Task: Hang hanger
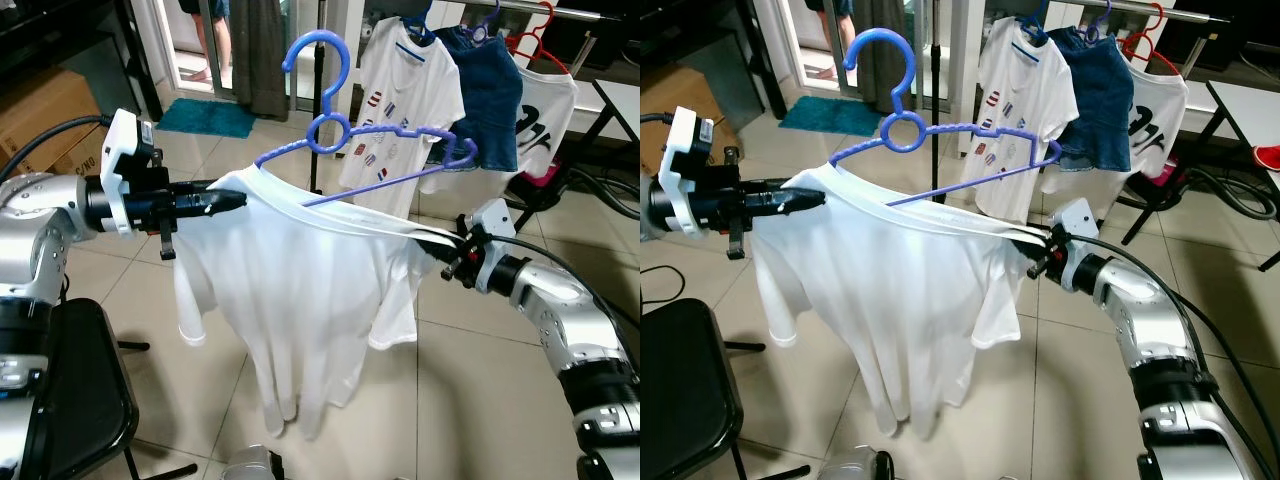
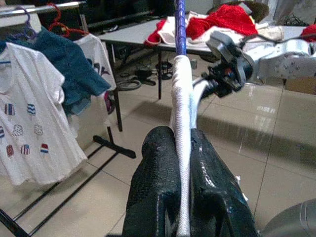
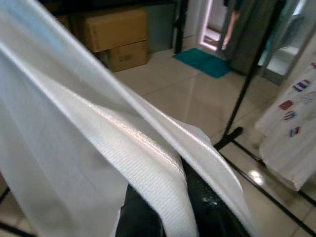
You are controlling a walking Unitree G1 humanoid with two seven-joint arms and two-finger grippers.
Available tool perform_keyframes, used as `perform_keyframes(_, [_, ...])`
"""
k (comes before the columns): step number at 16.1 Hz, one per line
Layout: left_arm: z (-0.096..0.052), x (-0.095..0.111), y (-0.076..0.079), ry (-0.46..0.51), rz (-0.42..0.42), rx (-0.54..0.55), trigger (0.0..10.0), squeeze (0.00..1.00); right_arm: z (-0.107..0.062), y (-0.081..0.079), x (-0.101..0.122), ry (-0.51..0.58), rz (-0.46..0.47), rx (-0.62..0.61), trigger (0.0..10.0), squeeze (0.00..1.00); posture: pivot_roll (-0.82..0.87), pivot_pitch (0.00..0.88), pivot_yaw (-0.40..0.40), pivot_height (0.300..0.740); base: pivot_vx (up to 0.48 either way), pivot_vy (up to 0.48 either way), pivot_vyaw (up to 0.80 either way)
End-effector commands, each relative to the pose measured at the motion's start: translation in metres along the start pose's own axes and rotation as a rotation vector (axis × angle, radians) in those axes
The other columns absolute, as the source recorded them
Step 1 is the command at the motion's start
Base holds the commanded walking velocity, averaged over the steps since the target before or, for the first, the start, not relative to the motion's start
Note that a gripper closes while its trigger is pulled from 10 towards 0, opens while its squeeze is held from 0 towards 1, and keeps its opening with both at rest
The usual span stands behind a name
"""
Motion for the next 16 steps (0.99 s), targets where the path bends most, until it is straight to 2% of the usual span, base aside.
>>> perform_keyframes(1, [-0.003, 0.002, -0.001, -0.031, 0.046, 0.03, 0.0, 0.0, -0.006, 0.02, 0.005, 0.009, -0.013, -0.098, 0.0, 0.0, 0.04, 0.0, -0.012, 0.74, 0.0, 0.0, 0.0])
perform_keyframes(5, [-0.005, -0.018, 0.002, -0.102, 0.059, 0.059, 0.0, 0.0, -0.009, 0.041, 0.008, 0.007, -0.034, -0.205, 0.0, 0.0, 0.03, 0.0, -0.021, 0.74, 0.0, 0.0, 0.0])
perform_keyframes(8, [-0.006, -0.03, 0.009, -0.103, 0.025, 0.066, 0.0, 0.0, -0.011, 0.057, 0.021, 0.043, -0.048, -0.277, 0.0, 0.0, 0.02, 0.0, -0.018, 0.74, 0.0, 0.0, 0.0])
perform_keyframes(11, [-0.004, -0.041, 0.013, -0.141, 0.027, 0.067, 0.0, 0.0, -0.013, 0.062, 0.023, 0.046, -0.064, -0.293, 0.0, 0.0, 0.02, 0.0, -0.017, 0.74, 0.0, 0.0, 0.0])
perform_keyframes(13, [-0.003, -0.037, 0.014, -0.113, 0.03, 0.078, 0.0, 0.0, -0.014, 0.066, 0.015, -0.015, -0.084, -0.292, 0.0, 0.0, 0.02, 0.0, -0.015, 0.74, 0.0, 0.0, 0.0])
perform_keyframes(16, [-0.006, -0.037, 0.02, -0.121, 0.033, 0.054, 0.0, 0.0, -0.017, 0.067, 0.004, -0.076, -0.085, -0.276, 0.0, 0.0, 0.02, 0.0, -0.017, 0.74, 0.0, 0.0, 0.0])
Point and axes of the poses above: a point about 5 cm out from each wrist's last joint towards the gripper, its own z axis pointing out of the wrist towards the gripper, its own x axis along the axis of the wrist's last joint, y = z × x, the point moved 6 cm from there along z, pointing out of the wrist towards the gripper, and after that the axes turned 9 degrees about -z, right-handed, at the moved point
